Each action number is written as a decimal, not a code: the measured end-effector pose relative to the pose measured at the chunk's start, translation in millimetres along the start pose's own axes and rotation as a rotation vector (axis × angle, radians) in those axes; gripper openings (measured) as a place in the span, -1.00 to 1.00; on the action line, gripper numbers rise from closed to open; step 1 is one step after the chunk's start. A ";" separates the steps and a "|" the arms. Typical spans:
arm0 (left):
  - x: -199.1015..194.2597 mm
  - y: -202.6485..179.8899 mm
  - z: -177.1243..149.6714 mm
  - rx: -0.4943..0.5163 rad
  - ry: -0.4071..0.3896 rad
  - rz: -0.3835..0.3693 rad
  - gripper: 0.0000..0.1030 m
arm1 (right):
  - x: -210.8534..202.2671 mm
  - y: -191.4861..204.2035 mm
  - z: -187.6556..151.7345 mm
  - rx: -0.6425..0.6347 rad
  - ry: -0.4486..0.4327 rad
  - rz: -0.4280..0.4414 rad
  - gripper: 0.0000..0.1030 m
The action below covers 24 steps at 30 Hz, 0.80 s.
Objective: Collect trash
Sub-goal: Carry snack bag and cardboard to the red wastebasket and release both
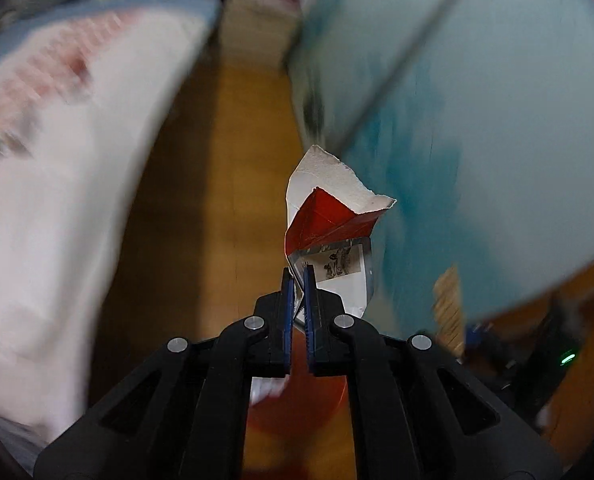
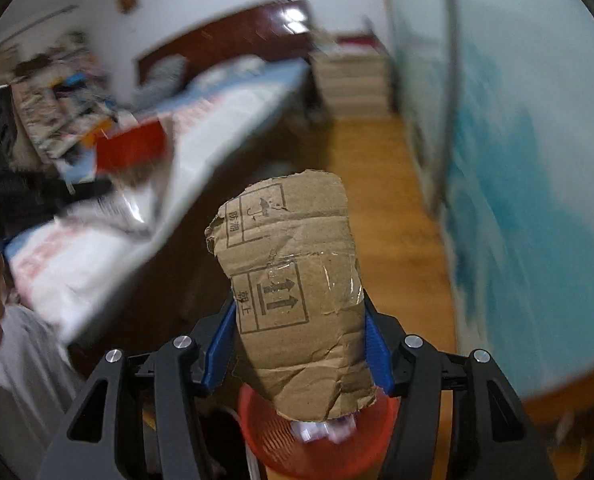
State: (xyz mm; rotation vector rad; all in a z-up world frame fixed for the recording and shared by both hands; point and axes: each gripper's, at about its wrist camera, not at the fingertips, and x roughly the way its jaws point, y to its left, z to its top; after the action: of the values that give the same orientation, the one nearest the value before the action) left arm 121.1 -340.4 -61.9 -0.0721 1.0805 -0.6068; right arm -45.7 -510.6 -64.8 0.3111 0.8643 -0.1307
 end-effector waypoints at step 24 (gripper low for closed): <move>160.9 9.7 -94.8 0.009 0.518 0.127 -0.02 | 114.9 -34.4 -79.7 0.191 0.278 -0.057 0.50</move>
State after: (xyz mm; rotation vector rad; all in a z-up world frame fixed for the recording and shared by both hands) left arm 97.8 -390.2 -240.7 0.1703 1.5702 -0.5274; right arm -37.7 -516.2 -208.6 0.4909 1.1391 -0.2275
